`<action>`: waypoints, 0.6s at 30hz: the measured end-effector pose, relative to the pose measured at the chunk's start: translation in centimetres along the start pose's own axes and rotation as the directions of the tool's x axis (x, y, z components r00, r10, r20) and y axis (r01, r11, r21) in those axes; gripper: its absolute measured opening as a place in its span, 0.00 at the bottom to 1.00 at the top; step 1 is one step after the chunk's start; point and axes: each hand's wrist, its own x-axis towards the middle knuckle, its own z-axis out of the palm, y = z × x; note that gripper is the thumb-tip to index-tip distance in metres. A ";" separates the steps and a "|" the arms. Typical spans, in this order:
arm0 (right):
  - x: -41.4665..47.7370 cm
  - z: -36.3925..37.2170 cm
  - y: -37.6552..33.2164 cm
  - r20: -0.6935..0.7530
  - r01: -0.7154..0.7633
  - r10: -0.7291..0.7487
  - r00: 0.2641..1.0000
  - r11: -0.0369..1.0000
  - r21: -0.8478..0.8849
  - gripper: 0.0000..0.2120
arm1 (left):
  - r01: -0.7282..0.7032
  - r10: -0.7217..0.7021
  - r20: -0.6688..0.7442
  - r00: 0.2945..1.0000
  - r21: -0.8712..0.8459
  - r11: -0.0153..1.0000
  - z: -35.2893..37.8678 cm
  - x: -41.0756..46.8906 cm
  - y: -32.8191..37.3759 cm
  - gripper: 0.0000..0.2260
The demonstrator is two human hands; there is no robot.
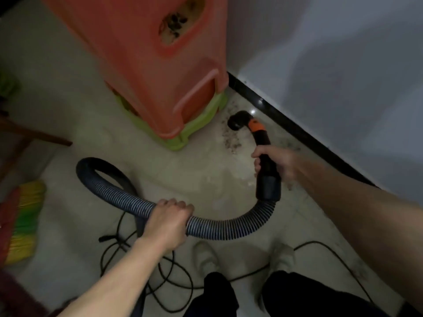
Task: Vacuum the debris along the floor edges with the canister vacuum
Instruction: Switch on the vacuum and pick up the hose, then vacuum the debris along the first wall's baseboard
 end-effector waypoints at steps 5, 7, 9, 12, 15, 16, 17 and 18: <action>6.5 -2.3 -2.1 -0.370 0.237 -0.283 0.885 0.958 -0.163 0.09 | 0.009 -0.008 0.009 1.000 -0.120 0.993 5.8 7.3 0.9 0.09; 10.0 -3.5 -2.7 -0.363 0.268 -0.355 0.862 0.925 -0.269 0.16 | -0.055 0.050 -0.041 0.998 -0.133 0.990 7.8 11.2 1.6 0.09; 13.3 -4.7 -3.3 -0.299 0.303 -0.431 0.852 0.870 -0.389 0.19 | -0.133 0.127 -0.051 0.991 -0.116 0.984 9.9 15.2 2.5 0.11; 17.8 -6.0 -5.2 -0.215 0.386 -0.543 0.812 0.775 -0.501 0.20 | -0.175 0.170 -0.077 0.983 -0.069 0.982 13.1 20.1 2.6 0.14; 21.9 -6.8 -7.0 -0.119 0.433 -0.611 0.783 0.672 -0.601 0.19 | -0.192 0.190 -0.134 0.973 -0.001 0.981 15.6 24.2 0.9 0.15; 23.3 -6.8 -7.6 -0.095 0.443 -0.629 0.772 0.638 -0.630 0.19 | -0.192 0.194 -0.136 0.972 0.027 0.981 16.2 25.4 0.1 0.16; 24.5 -6.7 -8.2 -0.077 0.453 -0.649 0.756 0.605 -0.654 0.18 | -0.188 0.194 -0.131 0.972 0.056 0.980 16.8 26.5 -0.7 0.16; 25.6 -6.5 -8.8 -0.066 0.460 -0.670 0.739 0.575 -0.677 0.17 | -0.179 0.188 -0.123 0.974 0.081 0.981 17.2 27.5 -1.5 0.17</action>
